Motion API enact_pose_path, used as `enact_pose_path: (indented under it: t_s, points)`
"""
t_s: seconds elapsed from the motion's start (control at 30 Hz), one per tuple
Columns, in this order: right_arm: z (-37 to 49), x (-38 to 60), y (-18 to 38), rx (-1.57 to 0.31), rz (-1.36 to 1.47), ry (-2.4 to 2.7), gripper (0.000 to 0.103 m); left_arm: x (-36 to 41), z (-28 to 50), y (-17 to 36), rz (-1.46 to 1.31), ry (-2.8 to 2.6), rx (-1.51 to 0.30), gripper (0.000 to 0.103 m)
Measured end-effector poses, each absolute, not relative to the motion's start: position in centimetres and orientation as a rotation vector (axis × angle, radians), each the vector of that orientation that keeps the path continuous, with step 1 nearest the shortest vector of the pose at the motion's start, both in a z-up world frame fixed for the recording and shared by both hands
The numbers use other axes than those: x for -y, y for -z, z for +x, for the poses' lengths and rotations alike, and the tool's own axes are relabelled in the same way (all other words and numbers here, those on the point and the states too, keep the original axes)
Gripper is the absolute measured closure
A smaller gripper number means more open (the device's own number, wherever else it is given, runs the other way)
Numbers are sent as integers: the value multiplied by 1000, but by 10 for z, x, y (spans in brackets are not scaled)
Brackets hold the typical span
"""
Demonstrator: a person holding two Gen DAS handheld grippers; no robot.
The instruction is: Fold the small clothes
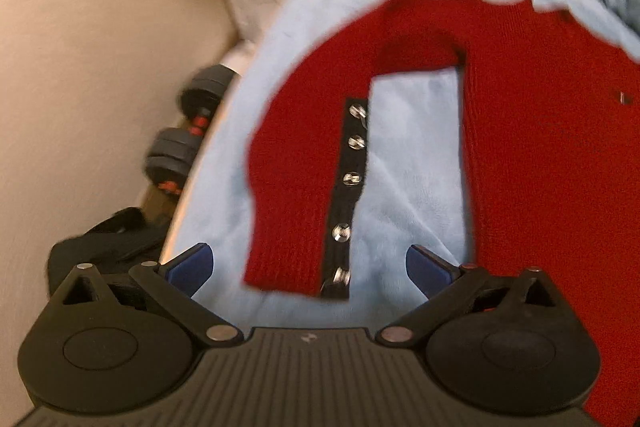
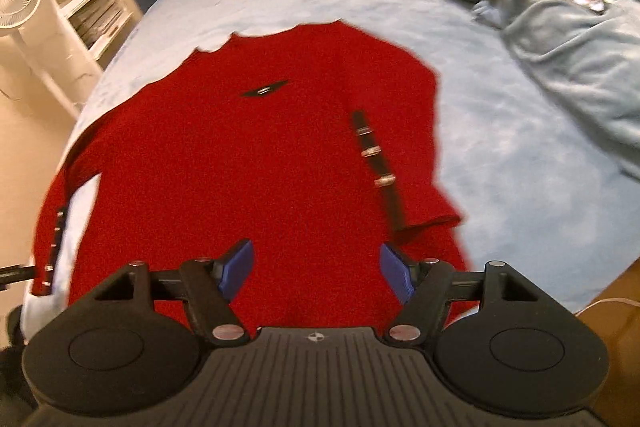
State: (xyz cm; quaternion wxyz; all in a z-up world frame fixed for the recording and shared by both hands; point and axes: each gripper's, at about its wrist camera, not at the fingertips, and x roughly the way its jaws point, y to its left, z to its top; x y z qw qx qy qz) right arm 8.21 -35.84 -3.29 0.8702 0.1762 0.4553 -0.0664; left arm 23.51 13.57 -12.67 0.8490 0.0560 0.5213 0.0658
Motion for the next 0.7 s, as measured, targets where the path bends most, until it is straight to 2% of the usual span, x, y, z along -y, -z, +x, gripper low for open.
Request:
enact_pose_path:
  t_s: [0.03, 0.07, 0.1, 0.13, 0.17, 0.2, 0.3, 0.43, 0.57, 0.7]
  points:
    - [88, 351, 34, -964, 374, 133, 32, -136, 247, 136, 134, -134, -1127, 2]
    - [95, 341, 34, -979, 376, 122, 32, -138, 260, 147, 149, -136, -1166, 20]
    - [102, 334, 35, -989, 374, 109, 32, -142, 275, 159, 156, -141, -1232, 54]
    - [107, 327, 36, -997, 368, 98, 32, -150, 286, 168, 127, -150, -1293, 54]
    - [112, 317, 35, -1005, 356, 84, 32, -160, 293, 167, 60, -160, -1311, 62]
    - [118, 310, 34, -1006, 343, 70, 32, -167, 298, 161, 26, -155, -1327, 80]
    - [135, 293, 32, -996, 318, 21, 32, -187, 303, 121, -123, -40, -1350, 82]
    - [158, 285, 39, -983, 323, -35, 32, -181, 317, 25, -297, 182, -1246, 82]
    - [167, 292, 52, -991, 405, -29, 32, -108, 359, -48, -280, 354, -1128, 82]
    - [159, 316, 65, -1002, 463, 25, 33, 10, 414, -64, -266, 503, -1109, 82]
